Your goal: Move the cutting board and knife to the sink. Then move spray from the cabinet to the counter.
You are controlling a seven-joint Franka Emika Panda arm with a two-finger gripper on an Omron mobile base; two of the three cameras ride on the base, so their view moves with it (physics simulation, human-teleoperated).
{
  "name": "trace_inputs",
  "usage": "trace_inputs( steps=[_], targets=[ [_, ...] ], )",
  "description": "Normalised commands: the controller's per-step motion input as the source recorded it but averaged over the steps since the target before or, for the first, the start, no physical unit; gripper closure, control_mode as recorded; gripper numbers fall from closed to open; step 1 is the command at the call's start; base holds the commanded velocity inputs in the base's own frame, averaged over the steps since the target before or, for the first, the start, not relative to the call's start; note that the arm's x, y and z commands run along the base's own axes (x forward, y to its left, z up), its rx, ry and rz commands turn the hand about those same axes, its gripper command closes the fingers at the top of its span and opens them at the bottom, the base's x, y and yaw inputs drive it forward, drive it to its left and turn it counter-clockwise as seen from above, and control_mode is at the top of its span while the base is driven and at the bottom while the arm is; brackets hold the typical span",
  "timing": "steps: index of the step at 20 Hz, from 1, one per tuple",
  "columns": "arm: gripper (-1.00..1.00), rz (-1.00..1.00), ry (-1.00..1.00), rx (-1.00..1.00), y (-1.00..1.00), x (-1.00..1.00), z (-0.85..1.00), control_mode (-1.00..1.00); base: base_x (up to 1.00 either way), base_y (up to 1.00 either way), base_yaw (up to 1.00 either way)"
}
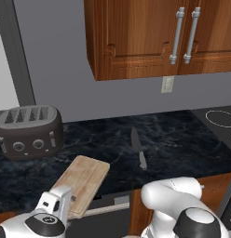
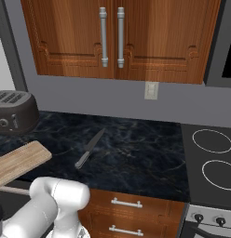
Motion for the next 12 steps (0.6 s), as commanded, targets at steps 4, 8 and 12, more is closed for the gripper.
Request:
trace_inputs(
  steps=[4, 8, 12],
  targets=[
    [-1.0, 0.0, 0.0, 0.0, 0.0, 0.0, -0.1, -1.0, 0.0, 0.0, 0.0],
    [-1.0, 0.0, 0.0, 0.0, 0.0, 0.0, -0.12, -1.0, 0.0, 0.0, 0.0],
    [-1.0, 0.0, 0.0, -0.03, -0.01, 0.12, -0.19, -1.0, 0.0, 0.0, 0.0]
  ],
)
